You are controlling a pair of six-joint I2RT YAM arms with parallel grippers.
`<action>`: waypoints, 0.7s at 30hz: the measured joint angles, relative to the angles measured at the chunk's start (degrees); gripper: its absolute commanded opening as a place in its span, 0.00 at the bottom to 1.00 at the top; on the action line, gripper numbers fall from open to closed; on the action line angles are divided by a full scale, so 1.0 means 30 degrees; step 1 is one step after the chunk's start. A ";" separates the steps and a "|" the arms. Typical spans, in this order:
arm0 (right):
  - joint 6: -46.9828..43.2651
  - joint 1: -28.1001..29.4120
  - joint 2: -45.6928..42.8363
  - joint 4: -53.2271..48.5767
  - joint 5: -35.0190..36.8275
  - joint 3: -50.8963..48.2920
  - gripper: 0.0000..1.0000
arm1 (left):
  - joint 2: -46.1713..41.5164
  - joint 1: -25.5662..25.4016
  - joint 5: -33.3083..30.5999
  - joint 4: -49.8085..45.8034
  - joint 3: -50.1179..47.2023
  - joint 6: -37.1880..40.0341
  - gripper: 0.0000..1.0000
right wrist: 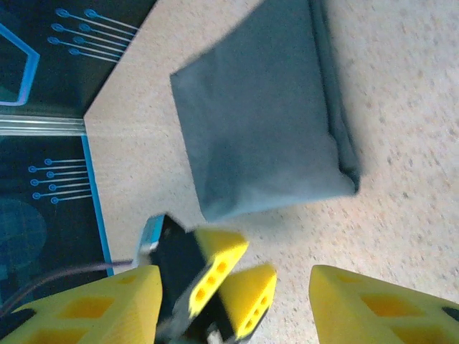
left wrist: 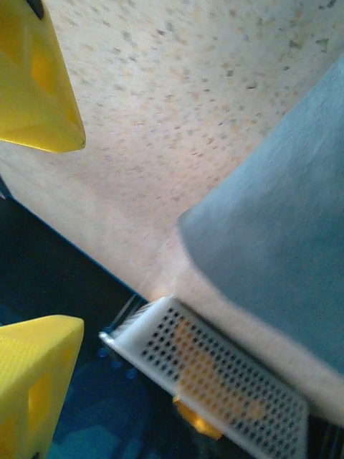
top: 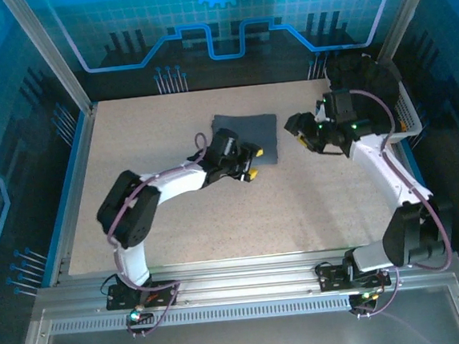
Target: Fold and stack the t-shirts
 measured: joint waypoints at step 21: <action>0.0058 -0.1610 -0.2171 -0.0474 -0.1457 -0.1421 0.57 | 0.6302 -0.0488 -0.4277 0.3854 0.3694 -0.4160 0.00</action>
